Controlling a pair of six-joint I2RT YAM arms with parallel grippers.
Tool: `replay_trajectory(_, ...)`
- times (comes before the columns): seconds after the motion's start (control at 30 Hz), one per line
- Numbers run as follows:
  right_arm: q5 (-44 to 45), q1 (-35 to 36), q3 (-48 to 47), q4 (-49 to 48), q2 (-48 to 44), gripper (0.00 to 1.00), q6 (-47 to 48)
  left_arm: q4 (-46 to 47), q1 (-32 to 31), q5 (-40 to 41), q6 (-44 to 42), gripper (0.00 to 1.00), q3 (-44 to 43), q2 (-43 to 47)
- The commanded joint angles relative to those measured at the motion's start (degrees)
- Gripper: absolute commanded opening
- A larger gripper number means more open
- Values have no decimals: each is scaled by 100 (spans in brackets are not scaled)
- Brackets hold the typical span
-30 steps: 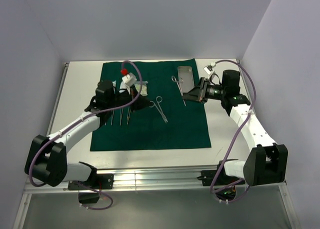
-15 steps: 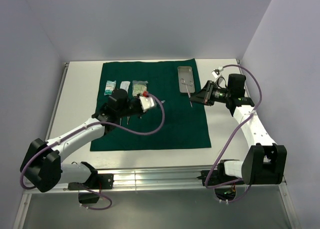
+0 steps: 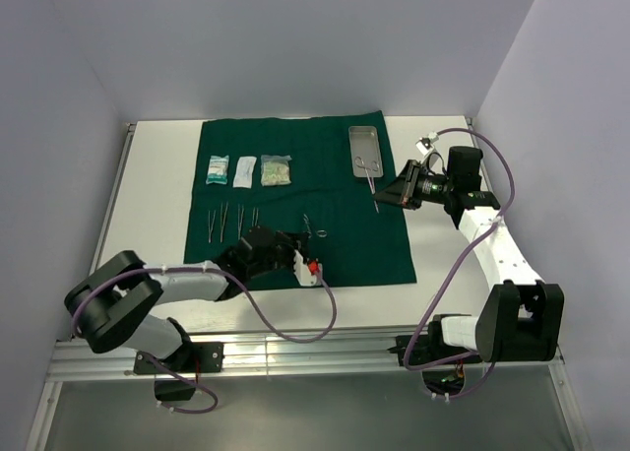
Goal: Open and lay out the surgical kit
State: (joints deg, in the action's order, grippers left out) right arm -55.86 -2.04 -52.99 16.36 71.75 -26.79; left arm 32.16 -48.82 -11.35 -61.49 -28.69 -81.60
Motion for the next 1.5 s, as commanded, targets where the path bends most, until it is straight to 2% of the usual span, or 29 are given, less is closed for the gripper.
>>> replay_trajectory(0.0, -13, -15, 8, -28, 33, 0, 165, 1940, -180, 652, -960, 0, 538, -285)
replay_trajectory(0.23, -48, -7, 17, 86, -38, 0, 332, 3146, -646, 986, -1593, 0, 1198, -427)
replay_trajectory(0.5, -83, -7, 114, 16, -108, 0, 297, 2770, -1112, 1048, -1814, 0, 988, 240)
replay_trajectory(0.63, -22, -7, 157, 25, -161, 0, 306, 2532, -1183, 960, -1673, 0, 638, 154)
replay_trajectory(0.77, 83, -15, 228, 16, -161, 0, 227, 3128, -1183, 925, -1673, 0, 329, -636)
replay_trajectory(0.97, 215, -50, 193, 201, -73, 0, 323, 4235, -1148, 1100, -1611, 0, -426, -2401)
replay_trajectory(1.1, 216, -121, 140, 245, 6, 0, 332, 4693, -1112, 1274, -1682, 0, -734, -3044)
replay_trajectory(1.2, 198, -165, 105, 332, 32, 0, 402, 4650, -1130, 1250, -1542, 8, -735, -3073)
replay_trajectory(1.3, 189, -182, 87, 368, 32, 0, 455, 4247, -1191, 1232, -1209, 34, -647, -2792)
replay_trajectory(1.33, 172, -191, 87, 359, 32, 0, 455, 4124, -1209, 1232, -1103, 48, -612, -2713)
replay_trajectory(1.47, 154, -191, 96, 359, 68, 0, 455, 3579, -1270, 1179, -759, 56, -533, -2318)
